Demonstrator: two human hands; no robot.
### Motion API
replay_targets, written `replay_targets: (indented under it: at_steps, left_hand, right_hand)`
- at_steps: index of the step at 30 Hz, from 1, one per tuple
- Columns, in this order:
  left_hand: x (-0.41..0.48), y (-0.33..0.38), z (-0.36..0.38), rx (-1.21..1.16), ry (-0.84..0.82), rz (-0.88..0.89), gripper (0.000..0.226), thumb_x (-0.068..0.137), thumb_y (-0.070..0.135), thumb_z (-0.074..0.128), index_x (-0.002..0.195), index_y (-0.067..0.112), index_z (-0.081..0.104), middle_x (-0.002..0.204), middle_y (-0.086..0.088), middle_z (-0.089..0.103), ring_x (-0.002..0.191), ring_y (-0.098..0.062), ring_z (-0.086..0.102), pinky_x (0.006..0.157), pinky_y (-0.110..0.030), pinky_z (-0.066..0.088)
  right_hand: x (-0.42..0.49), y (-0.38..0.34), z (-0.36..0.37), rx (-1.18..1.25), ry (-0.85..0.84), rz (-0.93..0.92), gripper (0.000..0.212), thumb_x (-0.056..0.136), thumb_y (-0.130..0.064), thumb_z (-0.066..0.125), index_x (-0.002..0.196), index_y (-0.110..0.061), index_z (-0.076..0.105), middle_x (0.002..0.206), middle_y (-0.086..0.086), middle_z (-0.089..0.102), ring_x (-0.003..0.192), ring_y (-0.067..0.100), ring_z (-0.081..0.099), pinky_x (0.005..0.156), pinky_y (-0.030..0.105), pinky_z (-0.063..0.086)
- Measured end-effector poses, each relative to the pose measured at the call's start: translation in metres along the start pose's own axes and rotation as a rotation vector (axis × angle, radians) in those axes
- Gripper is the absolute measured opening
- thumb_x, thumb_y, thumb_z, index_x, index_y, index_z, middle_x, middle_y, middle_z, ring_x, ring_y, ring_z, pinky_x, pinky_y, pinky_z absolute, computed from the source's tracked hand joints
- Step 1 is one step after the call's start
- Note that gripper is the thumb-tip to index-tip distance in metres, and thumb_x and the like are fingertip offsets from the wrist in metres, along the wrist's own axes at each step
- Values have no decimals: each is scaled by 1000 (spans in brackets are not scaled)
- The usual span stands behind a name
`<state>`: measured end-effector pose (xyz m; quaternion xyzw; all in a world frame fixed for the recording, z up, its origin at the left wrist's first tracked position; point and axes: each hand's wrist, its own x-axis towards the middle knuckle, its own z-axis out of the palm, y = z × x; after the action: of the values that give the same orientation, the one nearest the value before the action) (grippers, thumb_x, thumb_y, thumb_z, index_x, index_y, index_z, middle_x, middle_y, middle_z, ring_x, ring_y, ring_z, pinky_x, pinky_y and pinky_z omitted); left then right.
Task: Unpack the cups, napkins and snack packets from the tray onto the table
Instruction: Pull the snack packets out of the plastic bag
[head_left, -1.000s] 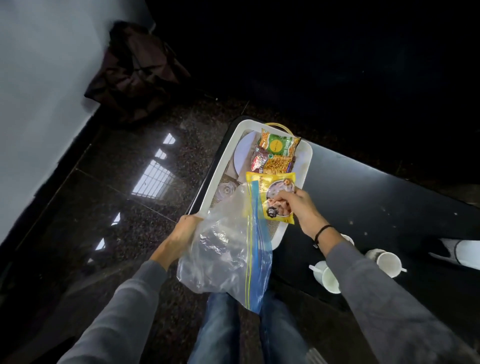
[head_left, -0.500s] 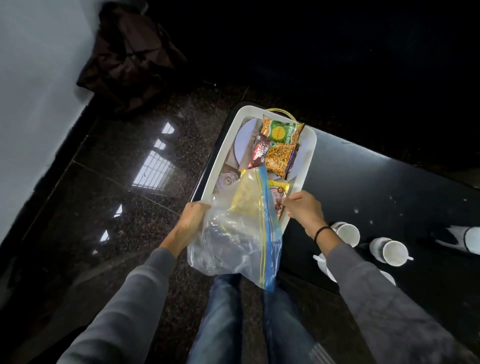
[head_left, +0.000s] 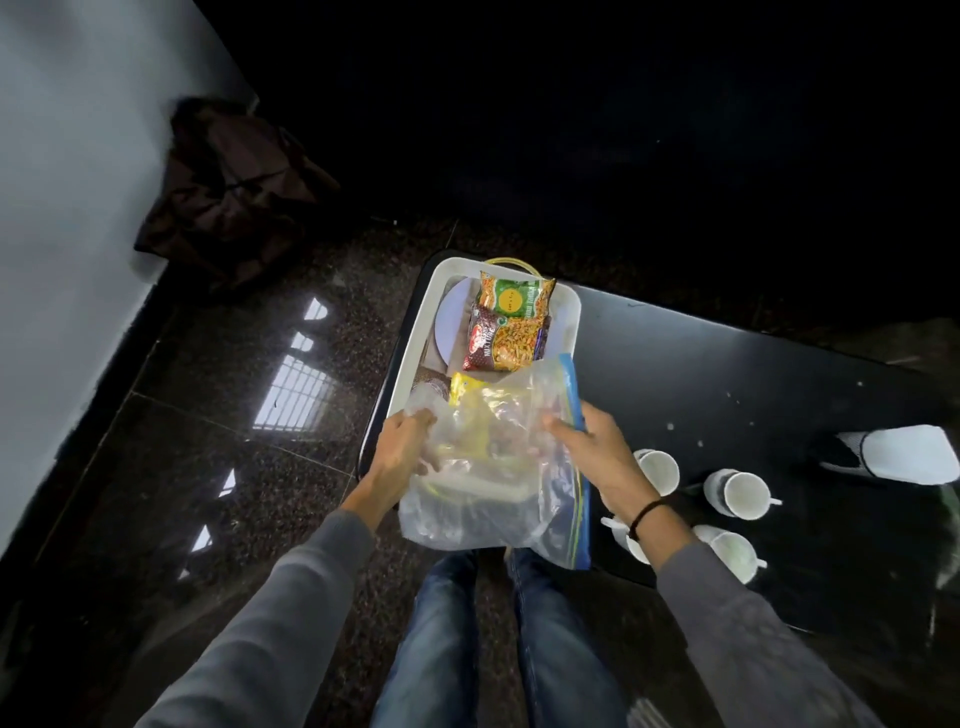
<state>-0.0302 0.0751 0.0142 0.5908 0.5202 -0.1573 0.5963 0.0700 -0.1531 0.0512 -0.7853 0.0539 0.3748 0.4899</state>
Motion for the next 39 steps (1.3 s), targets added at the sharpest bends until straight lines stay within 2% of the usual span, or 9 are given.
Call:
replay_targets:
  at_steps: [4, 7, 11, 14, 17, 21, 27, 31, 39]
  left_hand:
    - [-15, 7, 3, 13, -102, 149, 59, 104, 41, 50, 155, 15, 35, 134, -26, 57, 48, -18, 72, 39, -24, 52]
    - [-30, 17, 15, -23, -155, 182, 59, 103, 44, 49, 156, 23, 32, 138, -17, 54, 64, -21, 77, 52, -32, 60]
    - [-55, 39, 33, -159, -415, -52, 69, 91, 50, 67, 152, 36, 37, 151, -9, 51, 128, -33, 58, 97, -60, 51]
    - [-76, 51, 52, -339, -645, -119, 71, 83, 32, 82, 142, 46, 45, 139, -7, 64, 119, -39, 66, 84, -65, 55]
    - [-97, 63, 71, -391, -636, -10, 65, 87, 14, 78, 139, 37, 48, 117, -1, 77, 103, -28, 75, 73, -50, 62]
    - [-115, 82, 79, -401, -465, 104, 46, 89, -2, 68, 130, 19, 61, 112, -10, 78, 97, -28, 74, 90, -53, 56]
    - [-132, 96, 79, -232, -323, 140, 33, 82, -11, 60, 77, 20, 70, 99, -21, 70, 86, -30, 67, 89, -49, 55]
    - [-138, 98, 83, 43, -258, 142, 24, 86, 17, 63, 107, 5, 67, 110, -16, 68, 100, -30, 64, 85, -42, 54]
    - [-162, 82, 88, -123, -411, 178, 29, 83, 43, 63, 96, 17, 70, 98, -8, 72, 87, -23, 69, 72, -37, 58]
  right_hand:
    - [-8, -3, -19, -10, 51, -28, 29, 102, -21, 57, 125, -37, 65, 117, 8, 72, 102, 35, 72, 95, 54, 56]
    - [-12, -11, -27, 24, 79, -48, 47, 103, -11, 49, 133, -45, 62, 113, -3, 71, 102, 32, 68, 90, 46, 58]
    - [-20, -23, -35, 200, 185, -38, 72, 92, 7, 39, 93, -54, 76, 88, -20, 76, 83, 9, 72, 67, 20, 57]
    - [-27, -32, -31, 354, 193, -12, 63, 93, 5, 41, 83, -43, 80, 78, -10, 79, 73, 10, 75, 61, 24, 59]
    - [-37, -41, -25, 301, 126, 3, 20, 94, -29, 59, 100, -36, 76, 101, 2, 77, 101, 29, 74, 89, 46, 59]
    - [-51, -44, -26, 185, -115, -66, 60, 77, -75, 68, 133, -54, 57, 143, -9, 57, 124, 11, 62, 105, 38, 52]
    - [-66, -40, -41, 46, -328, -212, 102, 53, -47, 100, 136, -67, 44, 148, -23, 34, 133, -2, 45, 91, 13, 54]
    - [-74, -44, -44, -39, -113, -247, 69, 47, -43, 98, 107, -54, 65, 122, -16, 60, 102, -1, 64, 70, 7, 50]
    - [-104, -41, -44, 219, 90, -139, 35, 59, -36, 89, 89, -26, 76, 89, 0, 76, 83, 17, 70, 66, 24, 61]
